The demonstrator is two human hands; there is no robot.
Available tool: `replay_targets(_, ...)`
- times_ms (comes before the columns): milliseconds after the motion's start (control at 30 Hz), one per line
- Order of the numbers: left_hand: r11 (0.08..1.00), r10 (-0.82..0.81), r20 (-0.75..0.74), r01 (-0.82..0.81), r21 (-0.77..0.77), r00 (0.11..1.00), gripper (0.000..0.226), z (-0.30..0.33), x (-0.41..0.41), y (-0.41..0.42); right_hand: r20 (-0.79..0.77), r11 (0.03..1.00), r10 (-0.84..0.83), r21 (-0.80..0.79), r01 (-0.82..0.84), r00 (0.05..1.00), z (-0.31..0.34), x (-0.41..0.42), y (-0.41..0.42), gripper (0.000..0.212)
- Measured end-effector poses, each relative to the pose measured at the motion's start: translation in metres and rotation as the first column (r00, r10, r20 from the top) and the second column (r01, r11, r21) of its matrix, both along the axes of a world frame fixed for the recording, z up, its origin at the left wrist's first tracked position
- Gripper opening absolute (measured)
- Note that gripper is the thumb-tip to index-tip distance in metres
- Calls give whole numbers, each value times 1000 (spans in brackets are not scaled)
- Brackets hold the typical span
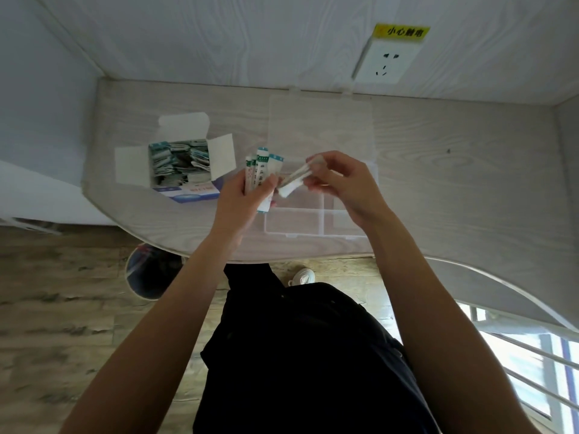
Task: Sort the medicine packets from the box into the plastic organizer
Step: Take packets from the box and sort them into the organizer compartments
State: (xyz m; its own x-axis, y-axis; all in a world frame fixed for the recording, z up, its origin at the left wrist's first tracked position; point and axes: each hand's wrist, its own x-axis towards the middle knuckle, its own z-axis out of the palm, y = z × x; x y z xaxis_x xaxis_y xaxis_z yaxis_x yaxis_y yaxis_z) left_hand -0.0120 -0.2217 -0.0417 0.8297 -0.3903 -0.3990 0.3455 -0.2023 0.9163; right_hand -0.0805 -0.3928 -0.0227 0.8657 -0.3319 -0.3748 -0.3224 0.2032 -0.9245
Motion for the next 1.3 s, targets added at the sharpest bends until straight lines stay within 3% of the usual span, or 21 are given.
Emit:
replay_targets(100, 999, -6, 50, 4, 39, 999, 6, -7, 1, 11, -16, 999, -28, -23, 28, 999, 1, -3, -16, 14)
replay_targets(167, 997, 5, 61, -9, 72, 998, 10, -11, 2, 19, -50, 972, 17, -233, -28, 999, -1, -1, -24, 8)
replay_targets(233, 994, 21, 79, -30, 108, 997, 11, -14, 3, 24, -87, 885, 87, -451, -118, 992, -6, 6, -28, 9)
replay_targets(400, 978, 41, 153, -71, 194, 987, 14, -19, 5, 21, -97, 636, 227, -739, -223, 969, -23, 32, -19, 15)
replay_targets(467, 976, 44, 168, -78, 202, 985, 15, -20, 5, 16, -111, 546, 278, -799, -252, 954, -32, 38, -15, 15)
replay_targets(633, 963, 38, 183, -85, 256, 982, 24, -24, 2, 8, -169, 435, 336, -845, -311, 927, -43, 41, -8, 18)
replay_targets(700, 957, 17, 199, -74, 281, 980, 25, -24, 2, 8, -250, 264, 353, -898, -353, 901, -43, 45, -6, 20)
replay_targets(800, 953, 5, 203, -66, 296, 979, 24, -26, 1, 8, -435, -96, 378, -897, -432, 818, -46, 49, -4, 23)
replay_targets(867, 953, 7, 195, -65, 296, 981, 24, -27, 1, 9, -515, -238, 358, -857, -458, 779, -49, 49, -1, 22)
replay_targets(1133, 950, -6, 209, -60, 306, 978, 20, -24, -3, 9, -551, -220, 409, -833, -507, 728, -46, 56, 1, 20)
replay_targets(1300, 943, -20, 211, -51, 329, 977, 15, -24, -3, 9, -579, -291, 425, -816, -500, 696, -40, 55, 1, 21)
